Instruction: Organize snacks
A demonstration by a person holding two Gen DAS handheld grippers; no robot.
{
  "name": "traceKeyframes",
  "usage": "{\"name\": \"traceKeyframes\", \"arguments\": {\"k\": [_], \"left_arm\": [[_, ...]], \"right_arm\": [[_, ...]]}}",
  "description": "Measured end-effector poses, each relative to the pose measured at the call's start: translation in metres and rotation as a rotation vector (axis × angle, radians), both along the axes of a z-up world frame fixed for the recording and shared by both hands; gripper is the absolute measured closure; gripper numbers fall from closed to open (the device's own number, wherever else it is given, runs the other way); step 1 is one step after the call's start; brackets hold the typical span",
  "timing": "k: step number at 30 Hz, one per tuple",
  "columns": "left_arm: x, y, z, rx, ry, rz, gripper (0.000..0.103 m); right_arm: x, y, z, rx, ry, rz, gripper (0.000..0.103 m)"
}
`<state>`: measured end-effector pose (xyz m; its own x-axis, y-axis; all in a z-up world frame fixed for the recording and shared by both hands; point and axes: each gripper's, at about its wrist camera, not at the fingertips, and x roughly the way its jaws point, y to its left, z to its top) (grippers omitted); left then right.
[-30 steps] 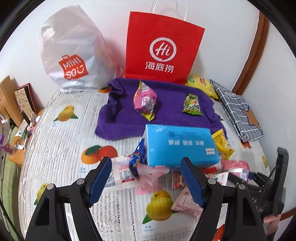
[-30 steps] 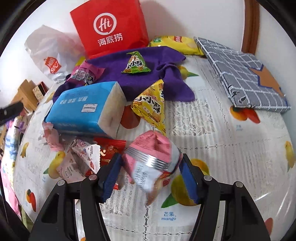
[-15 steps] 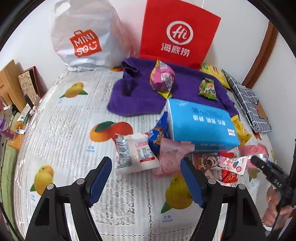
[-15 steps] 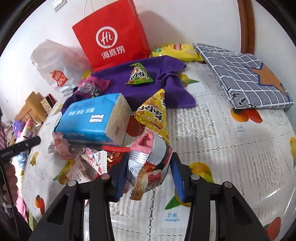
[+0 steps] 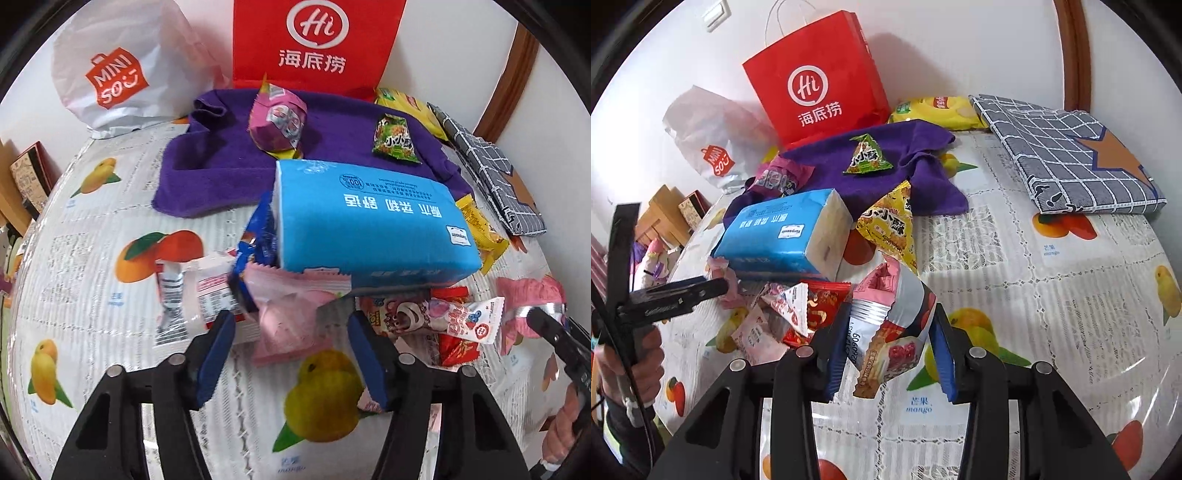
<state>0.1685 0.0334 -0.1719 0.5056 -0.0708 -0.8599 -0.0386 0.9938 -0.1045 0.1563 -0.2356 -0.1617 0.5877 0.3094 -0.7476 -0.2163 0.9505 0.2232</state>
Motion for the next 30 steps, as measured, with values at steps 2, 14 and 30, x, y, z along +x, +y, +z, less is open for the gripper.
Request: {"name": "traceKeyframes", "arguments": {"k": [2,14,30], "left_arm": [[0.004,-0.002,-0.003,-0.008,0.010,0.002,0.052],[-0.006,-0.005,0.003,-0.028,-0.005,-0.030,0.072],[-0.046,0.006,0.045,-0.057,-0.069,-0.026,0.072]], "right_arm": [[-0.002,-0.001,-0.001,0.000,0.002,0.005,0.062],[-0.002,-0.003,-0.010,0.015,0.021,0.000,0.062],[-0.040,0.007,0.037,0.016,-0.083,-0.008,0.065]]}}
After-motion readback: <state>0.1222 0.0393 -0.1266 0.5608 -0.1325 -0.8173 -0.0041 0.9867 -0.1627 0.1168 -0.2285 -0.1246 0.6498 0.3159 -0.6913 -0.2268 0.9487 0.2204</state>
